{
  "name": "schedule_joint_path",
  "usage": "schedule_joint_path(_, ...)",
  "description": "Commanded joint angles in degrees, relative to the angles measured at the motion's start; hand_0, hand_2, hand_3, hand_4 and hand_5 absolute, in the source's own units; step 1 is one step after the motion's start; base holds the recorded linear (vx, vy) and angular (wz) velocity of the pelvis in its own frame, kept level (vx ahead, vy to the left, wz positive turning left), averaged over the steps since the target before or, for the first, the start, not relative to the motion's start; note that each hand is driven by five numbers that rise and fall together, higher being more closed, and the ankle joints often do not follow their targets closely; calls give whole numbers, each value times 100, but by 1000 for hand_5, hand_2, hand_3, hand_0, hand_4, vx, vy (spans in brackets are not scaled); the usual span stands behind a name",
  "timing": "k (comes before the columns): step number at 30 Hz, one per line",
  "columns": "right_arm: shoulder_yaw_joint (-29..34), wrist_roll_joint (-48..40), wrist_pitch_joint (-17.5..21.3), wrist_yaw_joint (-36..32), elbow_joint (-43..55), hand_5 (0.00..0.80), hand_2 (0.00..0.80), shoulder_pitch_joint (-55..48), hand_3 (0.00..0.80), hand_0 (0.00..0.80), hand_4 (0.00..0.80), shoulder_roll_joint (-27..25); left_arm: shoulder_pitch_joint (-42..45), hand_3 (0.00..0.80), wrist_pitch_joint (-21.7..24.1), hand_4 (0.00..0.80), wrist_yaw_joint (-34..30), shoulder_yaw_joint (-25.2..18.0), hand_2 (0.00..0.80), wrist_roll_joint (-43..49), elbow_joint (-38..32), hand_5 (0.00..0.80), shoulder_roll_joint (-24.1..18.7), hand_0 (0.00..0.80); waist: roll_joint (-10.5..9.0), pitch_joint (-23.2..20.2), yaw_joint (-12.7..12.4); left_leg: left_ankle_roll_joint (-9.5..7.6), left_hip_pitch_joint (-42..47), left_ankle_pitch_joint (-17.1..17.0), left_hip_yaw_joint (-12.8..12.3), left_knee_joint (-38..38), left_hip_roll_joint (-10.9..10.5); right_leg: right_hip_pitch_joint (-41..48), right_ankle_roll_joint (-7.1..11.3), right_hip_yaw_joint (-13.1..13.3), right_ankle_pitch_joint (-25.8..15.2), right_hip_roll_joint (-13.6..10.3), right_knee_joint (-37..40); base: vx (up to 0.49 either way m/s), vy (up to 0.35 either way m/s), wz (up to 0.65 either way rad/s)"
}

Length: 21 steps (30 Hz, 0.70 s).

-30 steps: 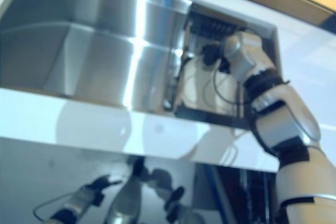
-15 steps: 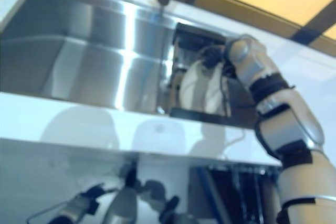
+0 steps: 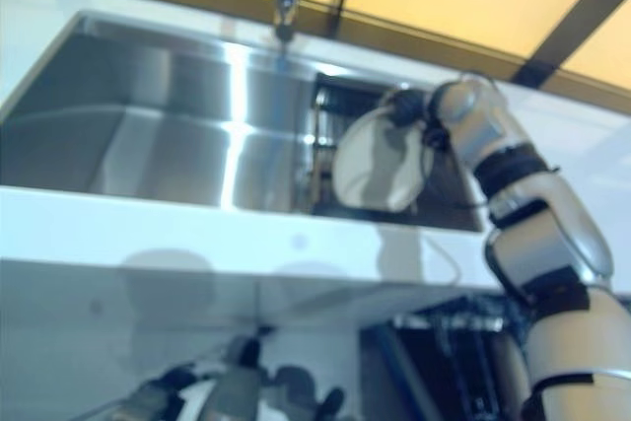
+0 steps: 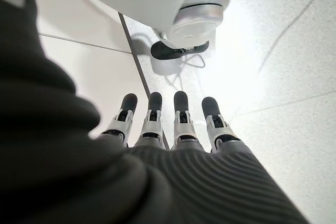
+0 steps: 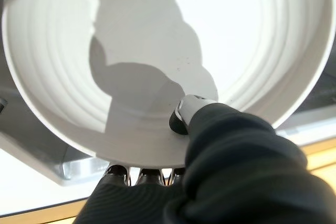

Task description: Take plates into dishwasher

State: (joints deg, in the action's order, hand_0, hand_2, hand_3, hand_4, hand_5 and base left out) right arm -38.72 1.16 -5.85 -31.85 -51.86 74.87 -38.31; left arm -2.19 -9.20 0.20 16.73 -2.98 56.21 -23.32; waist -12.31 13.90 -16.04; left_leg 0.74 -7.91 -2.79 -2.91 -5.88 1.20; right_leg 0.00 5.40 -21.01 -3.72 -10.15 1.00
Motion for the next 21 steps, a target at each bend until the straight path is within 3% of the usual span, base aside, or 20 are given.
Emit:
schedule_joint_path(1,103,-719,184,389,229,800,800,507,800,800,800,-714,-28,0,163,0,89,224,0,296,221,0,130,0,136,-82,-103,-120,655,-28,289,1088,-98,133,613,121,-386,-498,-1171,0,0,0)
schedule_joint_path(13,1361,-2921,204,1409,1087,800,800,-237,800,800,800,-1007,322,0,492,0,197,167,0,337,534,0,234,0,397,-308,69,-155,825,74,197,1088,-159,217,596,70,-333,-590,-1160,15,8,-1)
schedule_joint_path(21,2113,-3621,-232,1803,1308,800,800,-845,800,800,800,-1322,508,0,698,0,144,21,0,394,710,0,259,0,517,-393,279,-171,981,163,41,1088,-124,205,619,163,-333,-619,-1243,19,-4,-4)
